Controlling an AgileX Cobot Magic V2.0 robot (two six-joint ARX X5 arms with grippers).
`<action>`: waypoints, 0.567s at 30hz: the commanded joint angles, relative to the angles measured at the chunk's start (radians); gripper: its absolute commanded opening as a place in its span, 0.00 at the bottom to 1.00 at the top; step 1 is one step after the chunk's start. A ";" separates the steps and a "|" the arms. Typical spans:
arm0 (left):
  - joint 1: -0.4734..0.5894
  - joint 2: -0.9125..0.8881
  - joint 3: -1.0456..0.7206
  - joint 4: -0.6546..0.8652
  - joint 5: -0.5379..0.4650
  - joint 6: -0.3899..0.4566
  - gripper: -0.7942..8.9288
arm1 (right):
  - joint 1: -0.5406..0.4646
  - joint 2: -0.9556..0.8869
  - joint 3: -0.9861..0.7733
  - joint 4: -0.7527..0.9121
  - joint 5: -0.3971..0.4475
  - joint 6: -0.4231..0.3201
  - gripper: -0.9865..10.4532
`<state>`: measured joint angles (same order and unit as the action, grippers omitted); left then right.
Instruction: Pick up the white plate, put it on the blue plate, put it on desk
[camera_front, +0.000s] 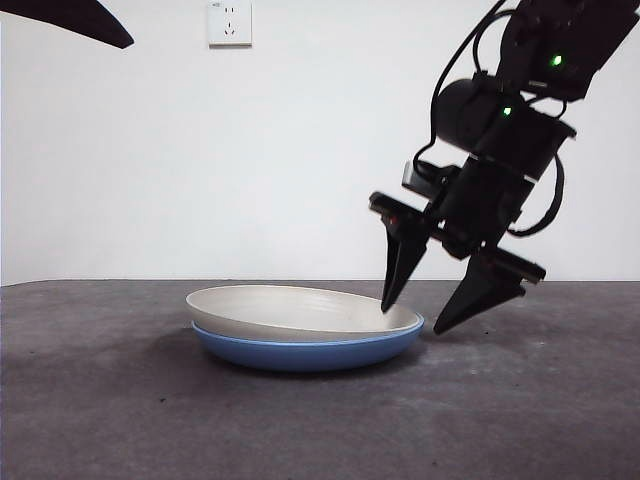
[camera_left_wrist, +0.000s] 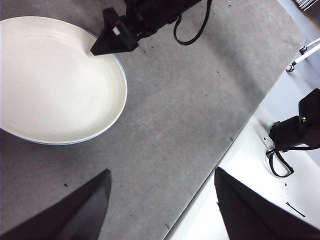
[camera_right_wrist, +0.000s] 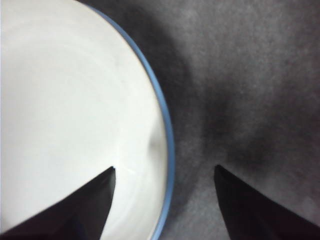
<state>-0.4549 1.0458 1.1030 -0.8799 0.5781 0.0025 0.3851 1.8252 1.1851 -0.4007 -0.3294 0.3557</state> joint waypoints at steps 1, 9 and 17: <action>-0.005 0.006 0.006 0.008 0.006 0.013 0.43 | 0.003 -0.053 0.021 0.000 0.024 -0.028 0.37; -0.005 0.006 0.006 0.010 0.006 0.013 0.43 | 0.005 -0.278 0.021 -0.124 0.041 -0.133 0.37; -0.005 0.006 0.006 0.010 0.006 0.013 0.43 | 0.012 -0.536 0.021 -0.346 0.023 -0.248 0.37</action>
<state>-0.4549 1.0458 1.1030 -0.8795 0.5781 0.0025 0.3912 1.2926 1.1851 -0.7376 -0.3023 0.1513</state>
